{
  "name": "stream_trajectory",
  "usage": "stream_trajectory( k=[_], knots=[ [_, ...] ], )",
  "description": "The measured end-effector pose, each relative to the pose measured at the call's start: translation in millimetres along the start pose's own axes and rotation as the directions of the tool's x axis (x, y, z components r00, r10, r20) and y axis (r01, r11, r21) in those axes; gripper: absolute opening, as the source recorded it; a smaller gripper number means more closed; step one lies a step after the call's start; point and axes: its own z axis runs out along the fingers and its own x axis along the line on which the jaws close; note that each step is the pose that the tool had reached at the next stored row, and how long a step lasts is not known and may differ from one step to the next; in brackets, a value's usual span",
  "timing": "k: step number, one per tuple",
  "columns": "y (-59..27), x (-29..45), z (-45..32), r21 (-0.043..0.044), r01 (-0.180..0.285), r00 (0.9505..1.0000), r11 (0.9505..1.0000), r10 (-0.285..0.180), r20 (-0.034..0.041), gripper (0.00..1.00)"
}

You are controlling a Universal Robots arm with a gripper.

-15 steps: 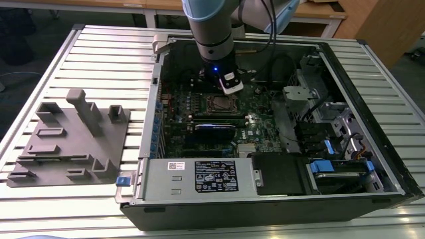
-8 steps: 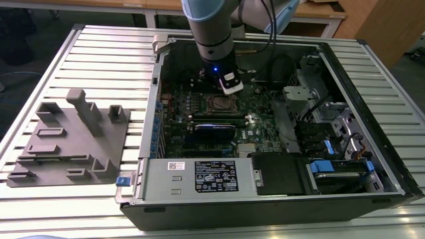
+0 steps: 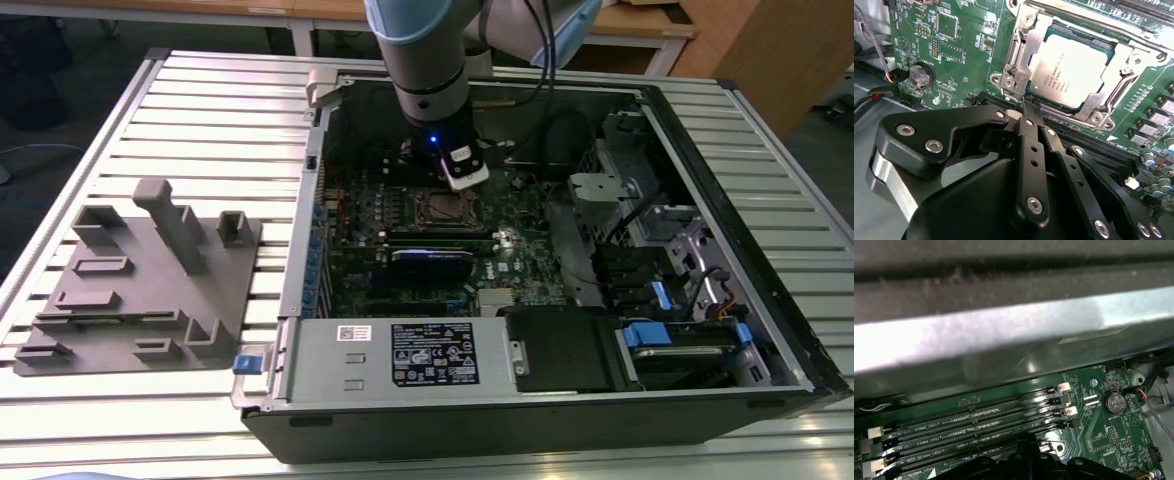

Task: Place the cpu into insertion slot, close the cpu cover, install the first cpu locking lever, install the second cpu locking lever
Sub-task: 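Install the first cpu locking lever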

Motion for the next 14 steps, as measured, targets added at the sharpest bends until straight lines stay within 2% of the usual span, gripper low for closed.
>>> stream_trajectory(
  k=[9, 14],
  knots=[
    [1.1, -2.8, 0.5, -0.0029, -0.001, 1.0000, 1.0000, 0.001, -0.0002, 0.11],
    [3.1, -3.6, -2.2, -0.0035, -0.001, 1.0000, 1.0000, 0.001, -0.0005, 0.11]
  ],
)
